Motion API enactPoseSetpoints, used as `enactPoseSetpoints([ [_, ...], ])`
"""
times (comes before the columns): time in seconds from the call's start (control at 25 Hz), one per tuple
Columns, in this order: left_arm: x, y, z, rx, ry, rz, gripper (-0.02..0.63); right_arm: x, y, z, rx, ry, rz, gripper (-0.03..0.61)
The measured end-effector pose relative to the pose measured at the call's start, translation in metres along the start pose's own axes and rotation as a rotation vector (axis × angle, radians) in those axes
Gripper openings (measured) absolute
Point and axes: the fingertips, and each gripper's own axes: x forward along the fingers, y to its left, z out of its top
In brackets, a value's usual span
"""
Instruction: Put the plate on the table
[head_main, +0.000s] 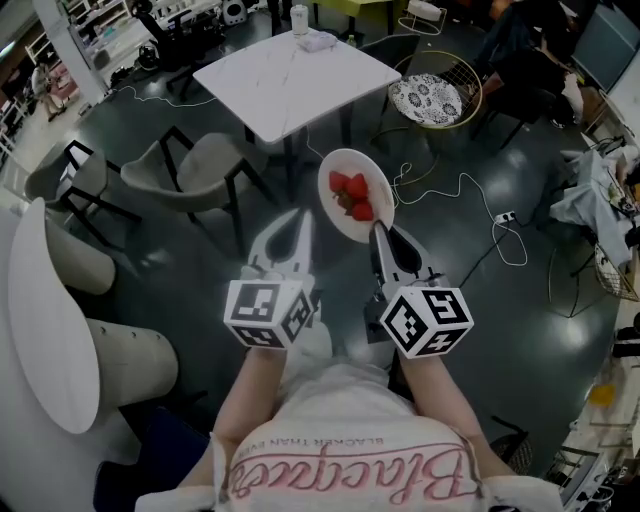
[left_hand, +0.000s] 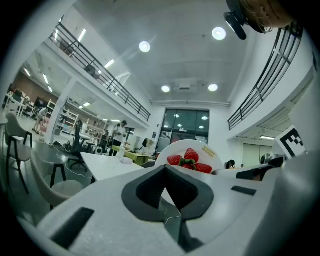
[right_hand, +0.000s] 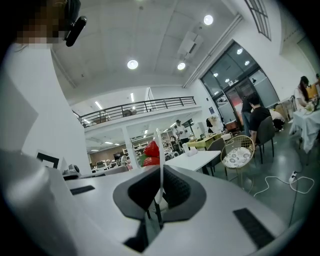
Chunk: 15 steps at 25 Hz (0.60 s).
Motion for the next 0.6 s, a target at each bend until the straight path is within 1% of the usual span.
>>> enactPoseSetpoints([
  [0.24,0.062,0.044,0.014,-0.003,-0.001,0.0,0.002,0.068,-0.017,0.018,-0.002,-0.002,0.001,0.008],
  [0.6,0.157,0.109,0.032,0.002,0.015,-0.029,0.002,0.178,-0.042,0.036,0.006,0.012,-0.005,0.008],
])
